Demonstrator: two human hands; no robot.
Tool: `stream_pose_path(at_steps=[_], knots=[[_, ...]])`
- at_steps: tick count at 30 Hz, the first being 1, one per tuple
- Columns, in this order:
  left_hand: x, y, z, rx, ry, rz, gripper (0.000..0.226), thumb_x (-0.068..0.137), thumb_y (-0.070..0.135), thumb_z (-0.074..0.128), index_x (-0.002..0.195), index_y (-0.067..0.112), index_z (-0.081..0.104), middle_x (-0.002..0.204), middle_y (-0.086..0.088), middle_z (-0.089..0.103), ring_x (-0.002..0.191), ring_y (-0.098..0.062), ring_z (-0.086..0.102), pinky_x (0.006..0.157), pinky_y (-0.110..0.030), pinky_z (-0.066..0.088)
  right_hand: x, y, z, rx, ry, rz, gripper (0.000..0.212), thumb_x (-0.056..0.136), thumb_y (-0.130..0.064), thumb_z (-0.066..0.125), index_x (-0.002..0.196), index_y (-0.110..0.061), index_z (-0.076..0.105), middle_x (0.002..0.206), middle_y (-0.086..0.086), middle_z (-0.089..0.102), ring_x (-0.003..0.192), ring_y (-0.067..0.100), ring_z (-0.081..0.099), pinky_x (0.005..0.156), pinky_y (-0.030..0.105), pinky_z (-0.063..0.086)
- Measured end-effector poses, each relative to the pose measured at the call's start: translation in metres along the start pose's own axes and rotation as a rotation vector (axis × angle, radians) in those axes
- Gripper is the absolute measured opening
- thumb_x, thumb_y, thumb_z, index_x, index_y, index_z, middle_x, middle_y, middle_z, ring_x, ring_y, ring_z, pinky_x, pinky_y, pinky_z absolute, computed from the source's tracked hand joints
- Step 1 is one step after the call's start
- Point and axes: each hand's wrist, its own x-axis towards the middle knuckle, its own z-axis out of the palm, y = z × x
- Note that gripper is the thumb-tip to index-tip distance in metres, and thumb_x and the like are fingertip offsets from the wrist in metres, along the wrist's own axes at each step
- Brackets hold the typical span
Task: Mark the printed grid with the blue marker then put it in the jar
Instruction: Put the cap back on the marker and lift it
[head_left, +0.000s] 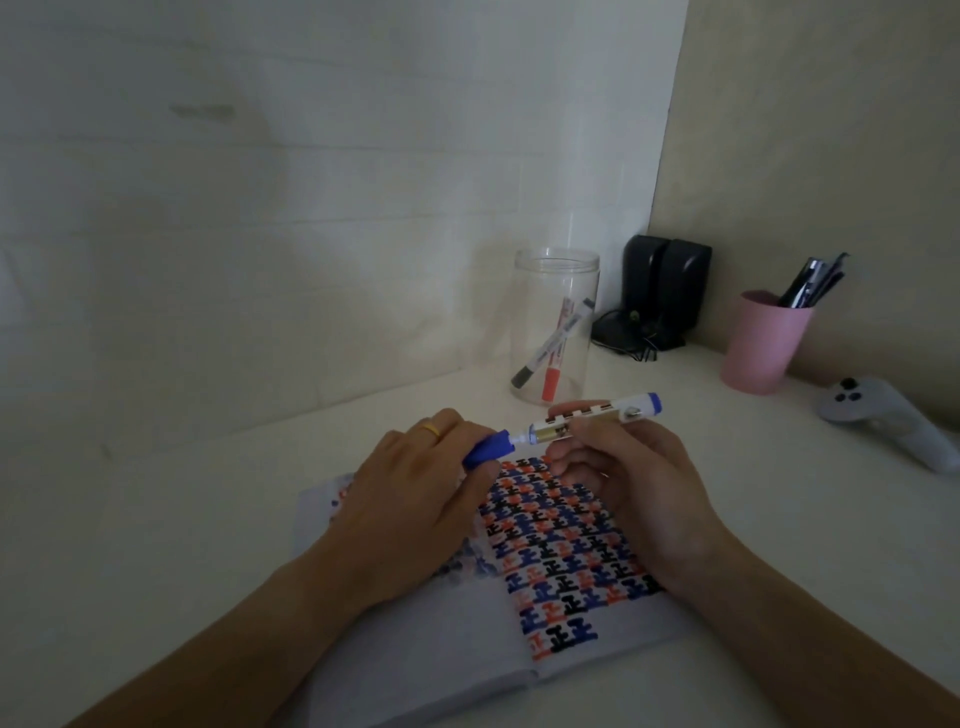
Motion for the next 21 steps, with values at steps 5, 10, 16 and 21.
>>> stream_pose_path(at_steps=[5, 10, 16, 21], knots=[[0.0, 0.002, -0.002, -0.021, 0.01, 0.055, 0.032, 0.099, 0.042, 0.038, 0.124, 0.027, 0.051, 0.103, 0.009, 0.056, 0.082, 0.0, 0.038, 0.073, -0.012, 0.032, -0.003, 0.0, 0.005, 0.01, -0.018, 0.056, 0.016, 0.091, -0.008, 0.065, 0.087, -0.005, 0.081, 0.099, 0.01, 0.08, 0.08, 0.017, 0.072, 0.071, 0.027, 0.061], [0.001, 0.005, -0.003, -0.036, 0.041, 0.108, 0.041, 0.099, 0.049, 0.033, 0.12, 0.023, 0.057, 0.098, 0.006, 0.066, 0.077, 0.002, 0.04, 0.073, -0.013, 0.031, -0.005, -0.005, 0.007, 0.053, 0.087, -0.001, 0.044, 0.085, 0.0, 0.071, 0.124, -0.017, 0.062, 0.093, 0.012, 0.082, 0.088, 0.023, 0.079, 0.079, 0.031, 0.064], [0.001, 0.013, -0.002, -0.022, 0.094, 0.108, 0.045, 0.098, 0.047, 0.033, 0.109, 0.016, 0.064, 0.075, 0.004, 0.07, 0.057, -0.003, 0.045, 0.063, -0.006, 0.027, -0.007, -0.005, 0.013, -0.019, 0.152, -0.086, 0.051, 0.087, -0.011, 0.071, 0.133, -0.029, 0.06, 0.095, 0.011, 0.083, 0.093, 0.025, 0.079, 0.082, 0.03, 0.063], [0.004, 0.012, 0.005, -0.028, 0.15, 0.141, 0.051, 0.1, 0.048, 0.027, 0.108, 0.014, 0.063, 0.077, -0.001, 0.072, 0.058, -0.014, 0.063, 0.059, -0.023, 0.049, -0.008, -0.002, 0.016, 0.056, 0.213, -0.07, 0.046, 0.088, -0.012, 0.07, 0.132, -0.026, 0.063, 0.095, 0.018, 0.081, 0.091, 0.028, 0.08, 0.078, 0.031, 0.064]])
